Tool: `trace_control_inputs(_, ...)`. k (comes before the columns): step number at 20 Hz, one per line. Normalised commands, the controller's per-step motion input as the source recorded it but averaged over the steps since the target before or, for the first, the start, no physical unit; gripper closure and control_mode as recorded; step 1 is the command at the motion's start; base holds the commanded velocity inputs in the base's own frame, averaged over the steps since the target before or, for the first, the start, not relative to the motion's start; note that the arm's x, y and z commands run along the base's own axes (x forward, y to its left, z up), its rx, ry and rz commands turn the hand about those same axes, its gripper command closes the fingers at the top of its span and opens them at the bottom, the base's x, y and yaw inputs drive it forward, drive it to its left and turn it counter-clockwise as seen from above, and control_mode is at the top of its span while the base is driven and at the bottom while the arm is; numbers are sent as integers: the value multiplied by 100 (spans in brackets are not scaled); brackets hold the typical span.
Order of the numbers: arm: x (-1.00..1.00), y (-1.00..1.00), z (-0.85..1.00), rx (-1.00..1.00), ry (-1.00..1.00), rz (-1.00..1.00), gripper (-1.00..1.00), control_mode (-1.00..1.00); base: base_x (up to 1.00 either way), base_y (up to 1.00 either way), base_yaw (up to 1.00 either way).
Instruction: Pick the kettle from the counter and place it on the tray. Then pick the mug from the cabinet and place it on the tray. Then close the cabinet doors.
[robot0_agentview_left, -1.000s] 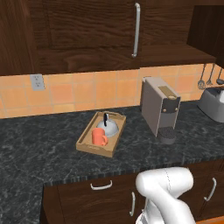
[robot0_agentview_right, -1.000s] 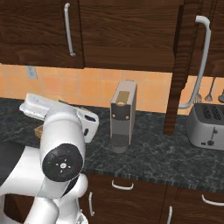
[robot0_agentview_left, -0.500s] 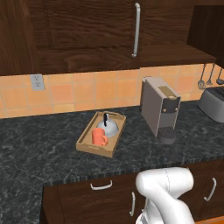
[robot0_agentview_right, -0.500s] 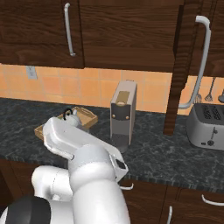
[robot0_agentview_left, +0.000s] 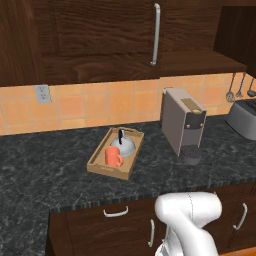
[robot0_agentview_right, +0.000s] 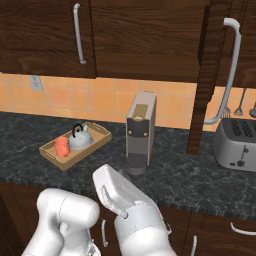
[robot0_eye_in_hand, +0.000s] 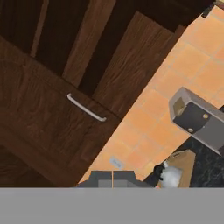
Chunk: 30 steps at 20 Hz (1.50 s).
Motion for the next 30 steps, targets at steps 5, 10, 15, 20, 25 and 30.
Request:
trace_control_inputs(5,18,-39,-66,23,1,0,100,-100,0,0,0)
trace_control_inputs(10,96,-73,-13,21,22,0,100,-100,0,0,0)
trace_control_inputs(15,87,-100,-40,26,19,3,100,-100,0,0,0)
trace_control_inputs(20,36,-86,-39,17,4,5,100,-100,0,0,0)
trace_control_inputs(25,21,-64,25,10,-21,4,100,-100,0,0,0)
trace_control_inputs(30,30,-36,37,6,-35,9,100,-100,0,0,0)
